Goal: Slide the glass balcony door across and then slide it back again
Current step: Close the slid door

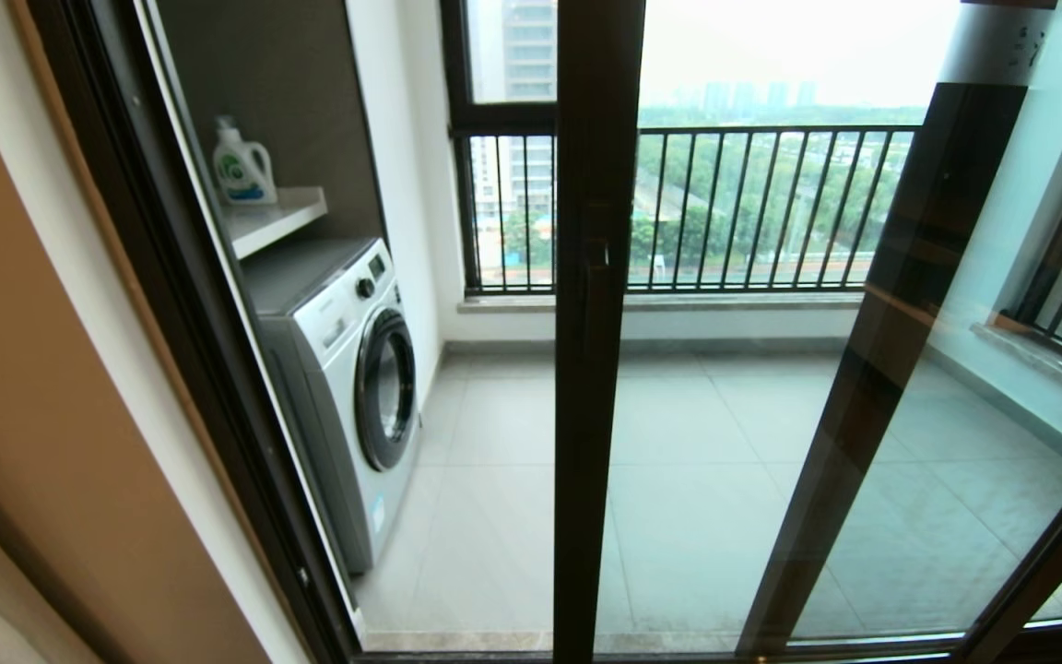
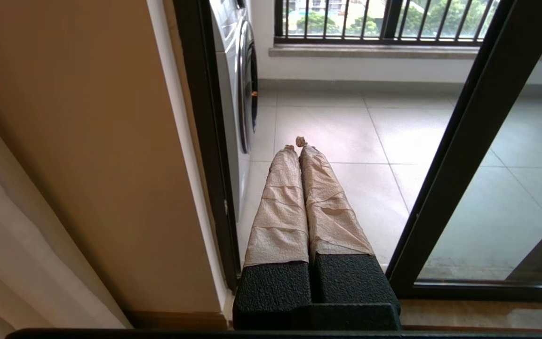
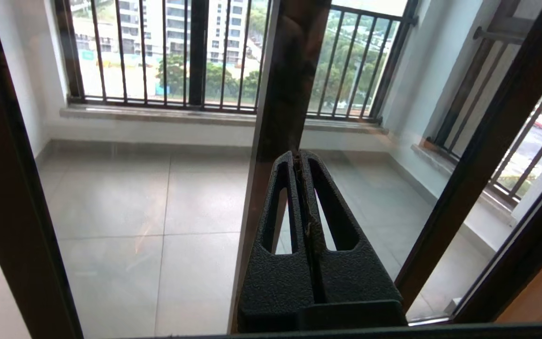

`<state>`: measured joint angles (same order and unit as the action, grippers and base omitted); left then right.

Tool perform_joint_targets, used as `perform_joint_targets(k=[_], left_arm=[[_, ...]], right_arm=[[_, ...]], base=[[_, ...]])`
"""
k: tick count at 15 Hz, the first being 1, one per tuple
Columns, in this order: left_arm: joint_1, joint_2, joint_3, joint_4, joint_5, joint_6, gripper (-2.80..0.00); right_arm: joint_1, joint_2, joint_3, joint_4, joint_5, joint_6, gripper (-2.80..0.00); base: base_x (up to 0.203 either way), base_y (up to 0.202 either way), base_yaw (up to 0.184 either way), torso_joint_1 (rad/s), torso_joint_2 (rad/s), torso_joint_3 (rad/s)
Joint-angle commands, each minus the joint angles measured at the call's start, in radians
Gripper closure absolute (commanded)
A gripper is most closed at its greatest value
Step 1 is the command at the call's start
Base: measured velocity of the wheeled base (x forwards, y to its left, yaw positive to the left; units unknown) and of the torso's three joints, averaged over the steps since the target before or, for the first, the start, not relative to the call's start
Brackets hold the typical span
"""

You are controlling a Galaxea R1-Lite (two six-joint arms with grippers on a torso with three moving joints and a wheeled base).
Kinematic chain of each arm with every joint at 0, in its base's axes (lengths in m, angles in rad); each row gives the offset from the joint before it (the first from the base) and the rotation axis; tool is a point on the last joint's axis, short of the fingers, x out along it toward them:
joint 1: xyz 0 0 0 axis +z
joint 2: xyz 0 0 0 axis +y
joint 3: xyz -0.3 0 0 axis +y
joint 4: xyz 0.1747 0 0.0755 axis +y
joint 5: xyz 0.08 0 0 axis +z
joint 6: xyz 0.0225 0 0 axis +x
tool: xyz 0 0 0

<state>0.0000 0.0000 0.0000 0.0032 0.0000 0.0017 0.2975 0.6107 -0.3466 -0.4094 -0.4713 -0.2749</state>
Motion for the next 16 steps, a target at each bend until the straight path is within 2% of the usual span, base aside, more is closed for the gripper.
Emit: perform_joint_targets(k=[1, 4, 6, 8, 10, 11, 13, 14, 16], left_arm=[[0.0, 0.002, 0.0, 0.0, 0.0, 0.0, 0.0], [0.0, 0.001, 0.0, 0.0, 0.0, 0.0, 0.0], [-0.001, 0.001, 0.0, 0.0, 0.0, 0.0, 0.0], [0.0, 0.002, 0.0, 0.0, 0.0, 0.0, 0.0], [0.0, 0.002, 0.0, 0.0, 0.0, 0.0, 0.0], [0.0, 0.002, 0.0, 0.0, 0.0, 0.0, 0.0], [-0.002, 0.0, 0.0, 0.001, 0.0, 0.0, 0.0], [0.0, 0.002, 0.0, 0.0, 0.0, 0.0, 0.0], [0.0, 0.0, 0.0, 0.0, 0.0, 0.0, 0.0]], right_arm=[[-0.031, -0.114, 0.009, 0.045, 0.0, -0.004, 0.0], [-0.188, -0.253, 0.018, 0.233, 0.044, -0.025, 0.0], [-0.277, -0.385, 0.036, 0.329, 0.171, -0.062, 0.0], [-0.298, -0.471, 0.074, 0.371, 0.248, -0.074, 0.0], [-0.3, -0.569, 0.132, 0.381, 0.393, -0.075, 0.0], [-0.3, -0.599, 0.205, 0.374, 0.439, -0.075, 0.0], [-0.3, -0.606, 0.322, 0.389, 0.52, -0.007, 0.0], [-0.299, -0.608, 0.32, 0.41, 0.616, 0.051, 0.0], [-0.299, -0.61, 0.29, 0.451, 0.736, 0.188, 0.0]], base=[[0.0, 0.0, 0.0, 0.0, 0.0, 0.0], [0.0, 0.0, 0.0, 0.0, 0.0, 0.0], [0.0, 0.0, 0.0, 0.0, 0.0, 0.0], [0.0, 0.0, 0.0, 0.0, 0.0, 0.0], [0.0, 0.0, 0.0, 0.0, 0.0, 0.0], [0.0, 0.0, 0.0, 0.0, 0.0, 0.0], [0.0, 0.0, 0.0, 0.0, 0.0, 0.0], [0.0, 0.0, 0.0, 0.0, 0.0, 0.0], [0.0, 0.0, 0.0, 0.0, 0.0, 0.0]])
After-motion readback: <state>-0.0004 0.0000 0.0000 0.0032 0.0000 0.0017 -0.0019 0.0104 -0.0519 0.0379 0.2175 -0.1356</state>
